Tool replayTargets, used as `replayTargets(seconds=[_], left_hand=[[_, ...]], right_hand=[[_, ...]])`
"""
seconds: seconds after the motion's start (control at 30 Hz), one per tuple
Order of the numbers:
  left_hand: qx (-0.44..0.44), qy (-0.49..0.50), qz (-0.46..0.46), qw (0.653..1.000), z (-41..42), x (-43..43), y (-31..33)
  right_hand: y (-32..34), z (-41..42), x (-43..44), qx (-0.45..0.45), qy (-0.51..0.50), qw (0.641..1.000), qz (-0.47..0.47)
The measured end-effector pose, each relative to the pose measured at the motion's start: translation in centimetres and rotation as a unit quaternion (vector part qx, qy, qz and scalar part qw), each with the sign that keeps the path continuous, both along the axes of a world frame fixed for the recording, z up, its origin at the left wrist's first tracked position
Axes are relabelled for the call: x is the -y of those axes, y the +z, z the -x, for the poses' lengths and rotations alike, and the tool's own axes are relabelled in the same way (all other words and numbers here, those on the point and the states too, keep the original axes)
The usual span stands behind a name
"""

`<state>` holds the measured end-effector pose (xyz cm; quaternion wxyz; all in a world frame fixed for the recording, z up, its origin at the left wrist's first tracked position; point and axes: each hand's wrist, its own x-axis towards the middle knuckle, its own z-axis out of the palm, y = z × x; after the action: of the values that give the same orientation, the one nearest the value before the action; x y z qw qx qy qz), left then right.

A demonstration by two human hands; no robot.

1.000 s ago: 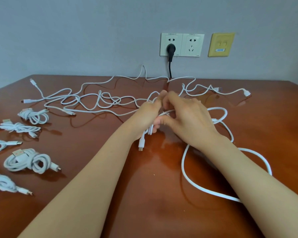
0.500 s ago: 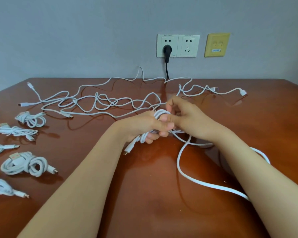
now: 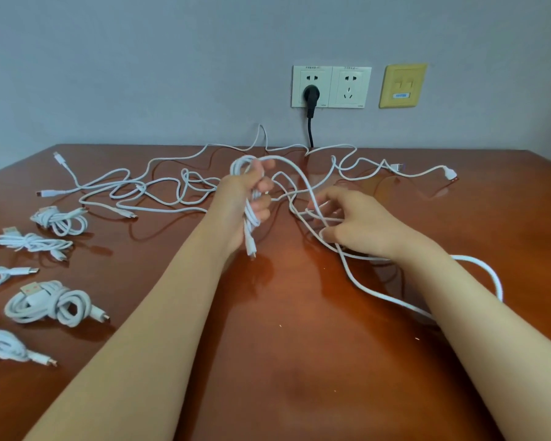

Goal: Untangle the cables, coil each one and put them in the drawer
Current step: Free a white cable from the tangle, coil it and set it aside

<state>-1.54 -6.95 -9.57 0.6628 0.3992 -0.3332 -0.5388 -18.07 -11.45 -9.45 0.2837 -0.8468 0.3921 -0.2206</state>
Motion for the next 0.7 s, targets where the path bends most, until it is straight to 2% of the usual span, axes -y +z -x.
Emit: replayTargets(seconds=[0.13,0.23,0.37,0.53,0.7], left_hand=[[0.066,-0.008,-0.027,0.997,0.2,-0.1,-0.5],[0.113,-0.026,-0.017,0.993,1.0,0.2,-0.7],[0.184,-0.023,-0.028,0.982,1.2,0.2,-1.0],[0.237,-0.024,-0.024,0.971,1.7,0.0,-0.9],[0.225,-0.015,-0.022,0.974,1.5,0.1,-1.0]], right_hand=[[-0.5,-0.4,-0.1,0.008,0.001,0.999,0.041],[-0.5,-0.9,-0.4,0.118,-0.014,0.993,0.026],[-0.3,-1.2,-0.4,0.186,-0.059,0.977,0.089],[-0.8,-1.5,-0.4,0.219,-0.087,0.971,0.040],[-0.8,-1.7,-0.5,0.194,-0.072,0.977,-0.053]])
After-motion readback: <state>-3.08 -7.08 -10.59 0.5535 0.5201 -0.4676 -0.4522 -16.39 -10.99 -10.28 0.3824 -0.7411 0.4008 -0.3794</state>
